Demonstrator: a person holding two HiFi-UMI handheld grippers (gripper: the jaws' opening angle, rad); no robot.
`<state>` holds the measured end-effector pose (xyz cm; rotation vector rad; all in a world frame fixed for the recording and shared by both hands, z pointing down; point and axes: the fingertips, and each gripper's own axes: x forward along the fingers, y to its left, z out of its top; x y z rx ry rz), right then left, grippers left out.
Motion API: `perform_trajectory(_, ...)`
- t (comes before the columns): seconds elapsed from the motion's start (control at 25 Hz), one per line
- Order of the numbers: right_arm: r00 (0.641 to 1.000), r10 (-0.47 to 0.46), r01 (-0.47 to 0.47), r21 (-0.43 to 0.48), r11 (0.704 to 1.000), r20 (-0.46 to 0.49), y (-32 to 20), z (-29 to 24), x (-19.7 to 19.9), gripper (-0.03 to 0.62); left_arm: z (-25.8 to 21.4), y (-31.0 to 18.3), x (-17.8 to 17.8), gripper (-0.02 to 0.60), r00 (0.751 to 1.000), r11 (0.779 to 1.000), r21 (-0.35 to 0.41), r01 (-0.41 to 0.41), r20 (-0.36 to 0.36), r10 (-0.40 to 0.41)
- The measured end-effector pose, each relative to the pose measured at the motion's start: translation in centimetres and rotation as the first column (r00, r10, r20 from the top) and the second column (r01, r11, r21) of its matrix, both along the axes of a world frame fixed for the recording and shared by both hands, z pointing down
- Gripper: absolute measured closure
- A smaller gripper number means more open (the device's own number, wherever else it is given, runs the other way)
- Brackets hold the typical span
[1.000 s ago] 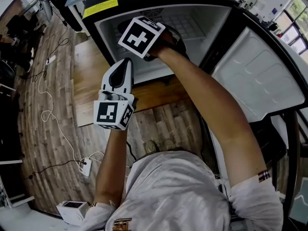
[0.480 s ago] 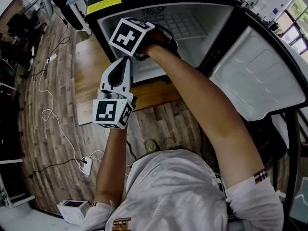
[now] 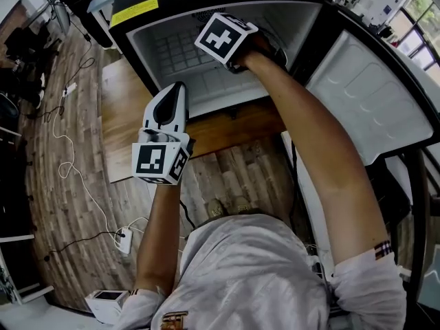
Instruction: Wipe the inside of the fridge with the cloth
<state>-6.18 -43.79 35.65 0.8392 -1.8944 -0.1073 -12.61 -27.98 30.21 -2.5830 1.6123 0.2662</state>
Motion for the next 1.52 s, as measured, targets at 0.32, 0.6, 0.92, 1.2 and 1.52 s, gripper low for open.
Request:
perform_trajectory(0.32,0.982,0.180,-0.179,0.015,0.984,-0.054,-2.3,0.0,9.2,0.484,0.0,-0.7,2.2,0.583,0.999,0.999,-0.003,-0.034,0.007,0.034)
perform_trajectory(0.6,0.974,0.218,-0.216,0.042,0.976,-0.065,-3.2,0.0,11.1,0.485,0.0,-0.8,2.9,0.583,0.999,0.999,-0.004,-0.037,0.010,0.037)
perform_trajectory(0.92,0.991,0.132,-0.130,0.077,0.988,-0.019,-1.2,-2.5,7.6,0.485,0.1,-0.5,2.2,0.583,1.000,1.000,-0.006,-0.018,0.007,0.018)
perform_trajectory(1.2,0.994,-0.099,0.094,0.099,0.991,0.049,3.2,-4.2,-4.3,0.484,0.1,0.4,1.1,0.583,1.000,1.000,-0.005,-0.005,0.003,0.005)
perform_trajectory(1.52,0.981,-0.157,0.157,0.007,0.988,0.113,5.5,-1.6,-10.7,0.484,0.3,1.0,-0.7,0.582,1.000,1.000,-0.013,0.022,0.007,-0.021)
